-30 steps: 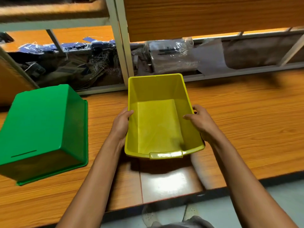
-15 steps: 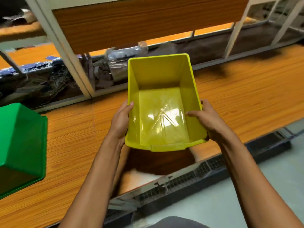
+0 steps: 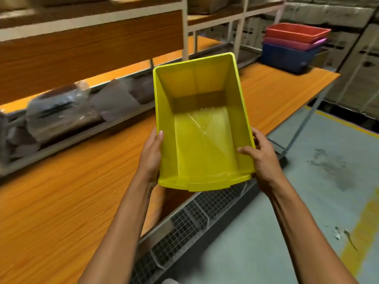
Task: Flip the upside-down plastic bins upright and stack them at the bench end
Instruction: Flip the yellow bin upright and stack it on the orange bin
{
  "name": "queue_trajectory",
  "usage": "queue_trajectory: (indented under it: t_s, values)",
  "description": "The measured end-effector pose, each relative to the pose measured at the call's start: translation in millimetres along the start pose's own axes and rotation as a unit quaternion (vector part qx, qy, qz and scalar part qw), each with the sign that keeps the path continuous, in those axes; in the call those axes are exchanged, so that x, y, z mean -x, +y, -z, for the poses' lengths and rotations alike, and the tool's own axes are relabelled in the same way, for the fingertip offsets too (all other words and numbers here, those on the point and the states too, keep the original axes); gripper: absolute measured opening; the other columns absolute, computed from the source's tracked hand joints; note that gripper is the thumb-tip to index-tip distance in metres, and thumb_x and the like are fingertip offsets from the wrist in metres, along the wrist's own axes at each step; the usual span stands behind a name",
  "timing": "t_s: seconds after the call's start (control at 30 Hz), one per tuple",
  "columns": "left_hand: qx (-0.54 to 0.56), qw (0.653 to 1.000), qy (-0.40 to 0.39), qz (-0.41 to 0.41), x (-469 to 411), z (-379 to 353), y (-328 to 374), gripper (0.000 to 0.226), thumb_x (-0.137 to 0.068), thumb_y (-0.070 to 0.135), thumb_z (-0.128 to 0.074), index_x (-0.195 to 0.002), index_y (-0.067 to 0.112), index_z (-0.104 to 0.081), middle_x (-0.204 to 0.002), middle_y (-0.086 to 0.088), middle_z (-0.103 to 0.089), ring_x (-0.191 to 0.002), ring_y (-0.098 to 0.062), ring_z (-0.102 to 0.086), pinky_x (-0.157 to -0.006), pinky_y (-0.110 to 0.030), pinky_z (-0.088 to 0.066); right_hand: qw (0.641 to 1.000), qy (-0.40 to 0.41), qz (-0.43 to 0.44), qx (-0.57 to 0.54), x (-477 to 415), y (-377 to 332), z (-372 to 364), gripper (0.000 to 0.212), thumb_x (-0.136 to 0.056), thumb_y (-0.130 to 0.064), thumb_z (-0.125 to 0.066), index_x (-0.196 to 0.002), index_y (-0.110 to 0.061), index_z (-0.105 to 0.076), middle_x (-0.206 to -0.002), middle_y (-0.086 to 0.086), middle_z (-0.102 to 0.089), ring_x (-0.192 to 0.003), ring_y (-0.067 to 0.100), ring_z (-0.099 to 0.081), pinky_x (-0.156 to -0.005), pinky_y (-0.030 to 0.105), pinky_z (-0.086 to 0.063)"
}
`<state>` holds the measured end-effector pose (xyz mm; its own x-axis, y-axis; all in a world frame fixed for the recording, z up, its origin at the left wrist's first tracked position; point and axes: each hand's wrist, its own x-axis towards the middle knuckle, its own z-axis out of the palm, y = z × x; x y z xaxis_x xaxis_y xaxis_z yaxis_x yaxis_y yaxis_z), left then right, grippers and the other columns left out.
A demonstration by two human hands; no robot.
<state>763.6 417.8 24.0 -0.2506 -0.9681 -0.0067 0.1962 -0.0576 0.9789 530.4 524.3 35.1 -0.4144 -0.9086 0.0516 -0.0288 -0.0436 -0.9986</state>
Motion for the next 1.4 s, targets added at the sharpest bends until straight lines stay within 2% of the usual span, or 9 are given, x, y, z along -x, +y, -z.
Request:
queue_trajectory:
  t_s: [0.07, 0.13, 0.23, 0.4, 0.67, 0.8, 1.1, 1.27, 1.4]
  values:
    - [0.016, 0.999, -0.031, 0.023, -17.7, -30.2, -4.0, 0.029, -0.106, 0.025, -0.041, -0.13, 0.031, -0.057, -0.121, 0.009, -0.071, -0.111, -0.013, -0.068, -0.09, -0.034, -0.056, 0.999, 0.04, 0.004, -0.016, -7.4, 3.3, 26.4, 0.066, -0.07, -0.018, -0.063, -0.135, -0.024, -0.052, -0.125, 0.005, -0.064, -0.11, 0.022, -0.063, -0.087, 0.039, -0.053]
    - [0.04, 0.996, -0.067, 0.045, -38.6, -60.0, -10.3, 0.029, -0.106, 0.023, -0.04, -0.127, 0.029, -0.059, -0.117, 0.009, -0.073, -0.107, -0.012, -0.07, -0.084, -0.03, -0.059, 0.996, 0.079, 0.008, -0.036, -17.3, 5.6, 49.1, 0.067, -0.068, -0.016, -0.061, -0.134, -0.023, -0.052, -0.122, 0.003, -0.065, -0.106, 0.019, -0.064, -0.084, 0.035, -0.054]
    - [0.07, 0.989, -0.11, 0.066, -77.0, -105.6, -21.4, 0.035, -0.106, 0.023, -0.04, -0.137, 0.021, -0.056, -0.128, 0.002, -0.069, -0.114, -0.016, -0.068, -0.085, -0.031, -0.059, 0.989, 0.131, 0.013, -0.06, -39.9, 10.5, 82.2, 0.067, -0.066, -0.013, -0.06, -0.133, -0.019, -0.054, -0.118, 0.003, -0.067, -0.1, 0.015, -0.066, -0.077, 0.027, -0.053]
    - [0.1, 0.98, -0.146, 0.085, -158.8, -183.3, -48.3, 0.041, -0.105, 0.023, -0.042, -0.145, 0.015, -0.05, -0.141, -0.007, -0.06, -0.128, -0.025, -0.058, -0.099, -0.04, -0.053, 0.973, 0.203, 0.027, -0.11, -98.2, 16.7, 139.0, 0.06, -0.067, -0.01, -0.057, -0.126, -0.019, -0.059, -0.105, -0.003, -0.072, -0.088, 0.012, -0.07, -0.07, 0.027, -0.056]
    - [0.123, 0.968, -0.206, 0.08, -262.5, -307.4, -45.9, 0.037, -0.105, 0.018, -0.043, -0.139, 0.015, -0.056, -0.127, -0.004, -0.07, -0.113, -0.019, -0.068, -0.08, -0.03, -0.06, 0.947, 0.281, 0.053, -0.146, -197.9, 12.3, 219.8, 0.062, -0.067, -0.01, -0.054, -0.129, -0.013, -0.059, -0.105, 0.0, -0.073, -0.088, 0.014, -0.071, -0.067, 0.026, -0.056]
    - [0.127, 0.961, -0.236, 0.072, -303.4, -365.4, -51.3, 0.037, -0.105, 0.017, -0.042, -0.139, 0.013, -0.056, -0.131, -0.008, -0.067, -0.117, -0.023, -0.066, -0.088, -0.033, -0.058, 0.937, 0.31, 0.058, -0.148, -238.4, 16.0, 262.0, 0.063, -0.069, -0.011, -0.055, -0.131, -0.016, -0.058, -0.11, 0.003, -0.071, -0.091, 0.016, -0.07, -0.072, 0.03, -0.056]
    - [0.142, 0.961, -0.23, 0.067, -381.7, -512.2, -96.5, 0.034, -0.105, 0.023, -0.044, -0.131, 0.016, -0.064, -0.128, -0.007, -0.069, -0.115, -0.019, -0.066, -0.082, -0.029, -0.057, 0.94, 0.298, 0.071, -0.152, -340.9, 31.9, 401.8, 0.064, -0.071, -0.009, -0.055, -0.135, -0.014, -0.055, -0.118, 0.005, -0.07, -0.101, 0.021, -0.07, -0.075, 0.032, -0.058]
    - [0.149, 0.967, -0.201, 0.055, -413.8, -598.3, -114.8, 0.035, -0.104, 0.025, -0.045, -0.133, 0.017, -0.063, -0.133, -0.009, -0.065, -0.126, -0.026, -0.059, -0.1, -0.04, -0.049, 0.95, 0.266, 0.068, -0.152, -404.4, 27.1, 492.7, 0.064, -0.072, -0.009, -0.054, -0.136, -0.014, -0.056, -0.118, 0.006, -0.07, -0.104, 0.025, -0.068, -0.078, 0.034, -0.056]
    - [0.159, 0.972, -0.173, 0.025, -438.6, -653.6, -116.1, 0.037, -0.105, 0.024, -0.044, -0.138, 0.015, -0.058, -0.137, -0.007, -0.063, -0.128, -0.023, -0.058, -0.101, -0.038, -0.049, 0.954, 0.23, 0.079, -0.178, -455.4, 15.2, 548.7, 0.069, -0.071, -0.007, -0.054, -0.139, -0.019, -0.053, -0.12, -0.001, -0.07, -0.107, 0.022, -0.068, -0.076, 0.032, -0.058]
